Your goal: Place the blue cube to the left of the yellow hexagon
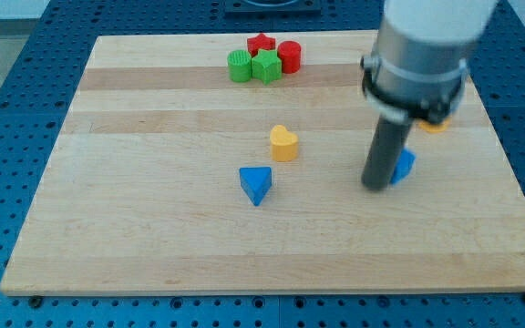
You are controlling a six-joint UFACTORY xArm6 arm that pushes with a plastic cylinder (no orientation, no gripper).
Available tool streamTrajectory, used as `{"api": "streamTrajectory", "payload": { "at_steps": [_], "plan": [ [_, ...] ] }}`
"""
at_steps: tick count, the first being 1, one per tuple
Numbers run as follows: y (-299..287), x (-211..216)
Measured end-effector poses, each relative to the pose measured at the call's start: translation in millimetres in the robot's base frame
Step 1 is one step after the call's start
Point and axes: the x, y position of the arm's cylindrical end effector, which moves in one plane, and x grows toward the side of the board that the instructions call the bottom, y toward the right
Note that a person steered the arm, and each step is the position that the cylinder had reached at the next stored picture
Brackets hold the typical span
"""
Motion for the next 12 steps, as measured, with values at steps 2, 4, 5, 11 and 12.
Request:
{"api": "streamTrajectory", "payload": {
  "at_steps": [2, 4, 5, 11, 12],
  "plan": [
    [6, -45],
    [6, 68],
    [38, 32],
    [32, -11],
    [32, -14]
  ]
}}
